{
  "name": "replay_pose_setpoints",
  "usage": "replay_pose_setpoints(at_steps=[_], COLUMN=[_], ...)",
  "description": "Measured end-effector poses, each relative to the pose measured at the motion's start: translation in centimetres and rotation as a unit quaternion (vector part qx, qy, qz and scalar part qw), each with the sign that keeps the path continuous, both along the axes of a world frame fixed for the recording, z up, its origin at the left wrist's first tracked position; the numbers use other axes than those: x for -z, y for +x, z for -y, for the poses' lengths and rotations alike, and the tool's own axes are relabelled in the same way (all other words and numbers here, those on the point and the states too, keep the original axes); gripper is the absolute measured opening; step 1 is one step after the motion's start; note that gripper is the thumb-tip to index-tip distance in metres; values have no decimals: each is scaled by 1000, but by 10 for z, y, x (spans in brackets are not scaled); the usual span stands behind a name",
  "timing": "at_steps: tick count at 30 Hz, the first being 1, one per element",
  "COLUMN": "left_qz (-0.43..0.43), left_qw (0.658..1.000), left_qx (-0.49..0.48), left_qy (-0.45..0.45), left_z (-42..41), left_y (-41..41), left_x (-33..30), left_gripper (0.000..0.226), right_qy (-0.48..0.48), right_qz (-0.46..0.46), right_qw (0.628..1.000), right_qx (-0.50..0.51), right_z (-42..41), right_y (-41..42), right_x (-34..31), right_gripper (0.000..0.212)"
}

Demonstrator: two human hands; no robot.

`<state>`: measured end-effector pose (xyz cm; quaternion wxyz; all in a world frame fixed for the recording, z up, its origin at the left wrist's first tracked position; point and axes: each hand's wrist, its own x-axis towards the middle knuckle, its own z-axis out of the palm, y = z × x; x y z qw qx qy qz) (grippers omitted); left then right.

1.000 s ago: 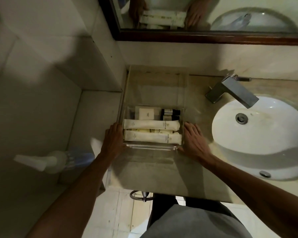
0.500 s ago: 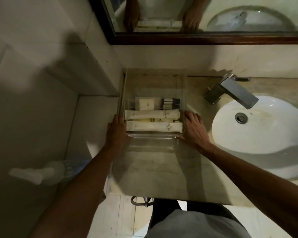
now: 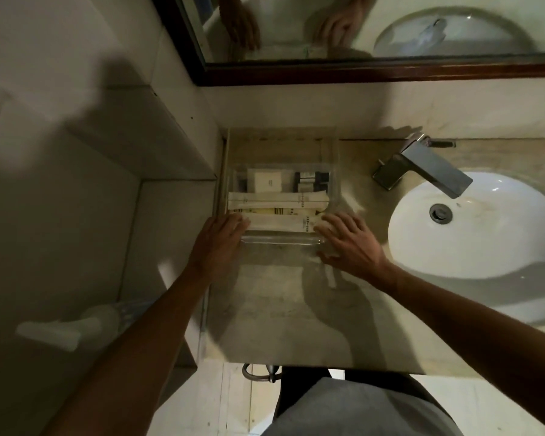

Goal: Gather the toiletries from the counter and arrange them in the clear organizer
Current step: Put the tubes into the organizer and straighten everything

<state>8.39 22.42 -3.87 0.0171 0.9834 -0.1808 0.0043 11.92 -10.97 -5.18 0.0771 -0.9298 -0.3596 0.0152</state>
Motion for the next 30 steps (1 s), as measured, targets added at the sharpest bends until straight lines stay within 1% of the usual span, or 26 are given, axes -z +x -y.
replay_pose_setpoints(at_steps=[2,5,7,11,16,18,20,23,26,28,30], left_qz=[3,18,16,-1,-5,-8,-13,-19,-18,-22,-25], left_qw=[999,997,995,996,997,997,999,998,997,996,994], left_qx=[28,65,80,61,46,37,9,-47,-80,-89,-103], left_qy=[16,47,57,63,66,69,50,24,10,5,3], left_z=[-3,-4,-5,-8,-4,0,3,6,8,10,10], left_y=[3,9,10,11,32,41,48,55,65,74,83], left_x=[6,5,3,4,-4,-8,-12,-17,-18,-18,-19], left_gripper=[54,54,54,55,46,44,43,47,52,58,64], right_qy=[-40,-78,-86,-89,-106,-103,-86,-32,17,17,-5], right_qz=[4,-2,-6,-11,-19,-7,12,11,4,-3,-20], right_qw=[999,995,994,995,994,994,996,996,992,991,991], right_qx=[-34,-59,-66,-50,10,20,30,87,126,136,136], right_z=[1,3,5,4,-2,-3,-6,-13,-17,-18,-19], right_y=[6,15,17,20,40,46,51,59,69,78,87], right_x=[5,5,4,1,-11,-13,-13,-15,-17,-16,-14], right_gripper=[61,60,60,57,54,54,54,60,68,77,88])
